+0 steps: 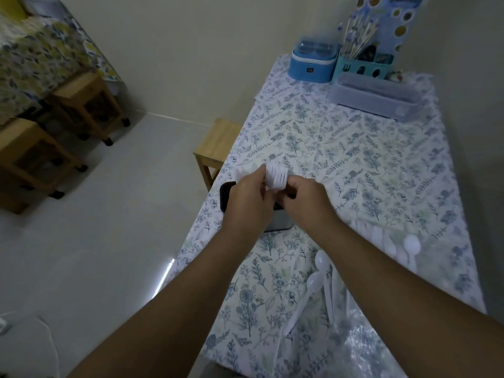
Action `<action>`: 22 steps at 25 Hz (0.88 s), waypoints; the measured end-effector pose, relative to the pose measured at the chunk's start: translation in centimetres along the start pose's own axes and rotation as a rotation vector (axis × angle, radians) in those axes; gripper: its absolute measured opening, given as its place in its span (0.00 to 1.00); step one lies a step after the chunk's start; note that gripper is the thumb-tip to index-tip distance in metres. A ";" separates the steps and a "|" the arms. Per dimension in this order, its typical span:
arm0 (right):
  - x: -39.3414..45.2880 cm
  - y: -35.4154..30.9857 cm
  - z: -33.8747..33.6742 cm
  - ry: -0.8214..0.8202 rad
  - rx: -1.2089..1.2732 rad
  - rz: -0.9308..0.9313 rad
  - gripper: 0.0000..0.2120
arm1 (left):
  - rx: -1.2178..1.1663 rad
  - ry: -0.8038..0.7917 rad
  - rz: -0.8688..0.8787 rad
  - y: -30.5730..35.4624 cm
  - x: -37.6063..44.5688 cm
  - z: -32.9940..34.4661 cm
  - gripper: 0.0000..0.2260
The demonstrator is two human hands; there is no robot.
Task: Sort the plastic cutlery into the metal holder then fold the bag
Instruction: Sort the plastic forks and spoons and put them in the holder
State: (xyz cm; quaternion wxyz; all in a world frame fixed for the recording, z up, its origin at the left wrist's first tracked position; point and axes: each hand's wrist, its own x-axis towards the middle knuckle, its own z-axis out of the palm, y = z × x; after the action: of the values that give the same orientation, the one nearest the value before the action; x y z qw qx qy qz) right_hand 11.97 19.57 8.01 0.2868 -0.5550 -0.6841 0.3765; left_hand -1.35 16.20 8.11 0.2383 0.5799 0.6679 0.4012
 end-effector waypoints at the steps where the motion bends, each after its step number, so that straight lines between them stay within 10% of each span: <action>1: -0.1 0.3 0.0 -0.024 -0.055 -0.006 0.08 | 0.067 -0.013 -0.033 0.2 -0.1 0.1 0.13; 4: -0.9 0.7 -0.6 -0.009 -0.138 -0.053 0.17 | 0.219 0.024 -0.020 1.2 -1.4 -0.1 0.25; 7: -3.0 2.3 -1.9 0.082 -0.041 0.007 0.17 | 0.130 0.188 0.245 1.9 -4.5 0.4 0.16; 14: -13.7 11.4 -3.8 0.102 0.233 0.536 0.12 | 0.404 -0.633 -0.251 -3.8 -15.1 9.6 0.14; 22: -18.0 12.8 -2.4 0.009 0.476 0.713 0.09 | 0.106 -0.692 -0.188 -1.9 -15.8 9.6 0.11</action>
State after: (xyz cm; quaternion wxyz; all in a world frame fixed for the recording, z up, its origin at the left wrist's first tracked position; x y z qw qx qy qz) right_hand 24.80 3.76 -0.92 0.2618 -0.6766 -0.3423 0.5971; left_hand 8.50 3.40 -1.18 0.4557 0.6290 0.6178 0.1224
